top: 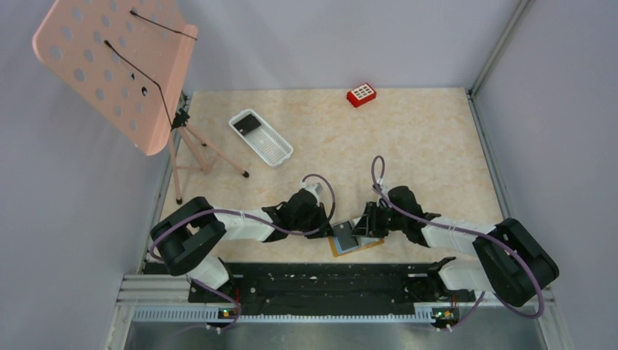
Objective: Take the credit cards out of the card holder
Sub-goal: Remove the credit card from the card holder.
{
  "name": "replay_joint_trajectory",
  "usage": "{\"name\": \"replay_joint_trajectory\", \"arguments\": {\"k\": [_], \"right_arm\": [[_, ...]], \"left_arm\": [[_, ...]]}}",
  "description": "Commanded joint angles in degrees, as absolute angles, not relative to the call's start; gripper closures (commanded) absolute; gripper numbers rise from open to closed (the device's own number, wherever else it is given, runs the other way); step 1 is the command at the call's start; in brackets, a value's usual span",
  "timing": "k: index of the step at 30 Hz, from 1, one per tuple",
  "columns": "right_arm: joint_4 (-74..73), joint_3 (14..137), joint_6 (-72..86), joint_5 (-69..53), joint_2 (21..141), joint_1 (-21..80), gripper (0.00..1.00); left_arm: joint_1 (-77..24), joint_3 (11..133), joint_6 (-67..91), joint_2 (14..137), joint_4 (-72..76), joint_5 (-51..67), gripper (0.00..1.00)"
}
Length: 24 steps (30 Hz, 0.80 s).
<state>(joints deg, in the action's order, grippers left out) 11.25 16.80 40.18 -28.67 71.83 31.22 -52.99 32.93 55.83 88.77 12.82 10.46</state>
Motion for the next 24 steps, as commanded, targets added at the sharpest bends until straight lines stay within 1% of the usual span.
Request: {"name": "replay_joint_trajectory", "arguments": {"k": [1, 5, 9, 11, 14, 24], "right_arm": [[18.2, 15.9, 41.5, -32.8, 73.5, 30.8, 0.70], [19.9, 15.4, 42.1, -33.4, 74.0, 30.9, 0.76], [18.0, 15.6, 41.6, -32.4, 72.2, 30.8, 0.87], [16.2, 15.8, 41.1, -31.6, 70.7, 30.5, 0.93], [13.7, 16.1, 40.5, -31.5, 68.5, 29.5, 0.99], [11.9, 15.6, 40.3, -35.0, 64.9, 27.2, 1.00]], "left_arm": [[-53.7, 33.3, 55.6, 90.7, 12.5, 9.8, 0.87], [-53.7, 33.4, 55.6, 91.1, 12.4, 9.9, 0.87], [-53.8, 33.2, 55.5, 91.1, 11.8, 9.2, 0.87], [-53.8, 33.3, 55.3, 91.3, 10.9, 9.0, 0.87], [-53.8, 33.8, 55.2, 91.5, 10.0, 9.2, 0.86], [-53.8, 34.3, 54.6, 91.9, 7.6, 8.5, 0.86]]}}
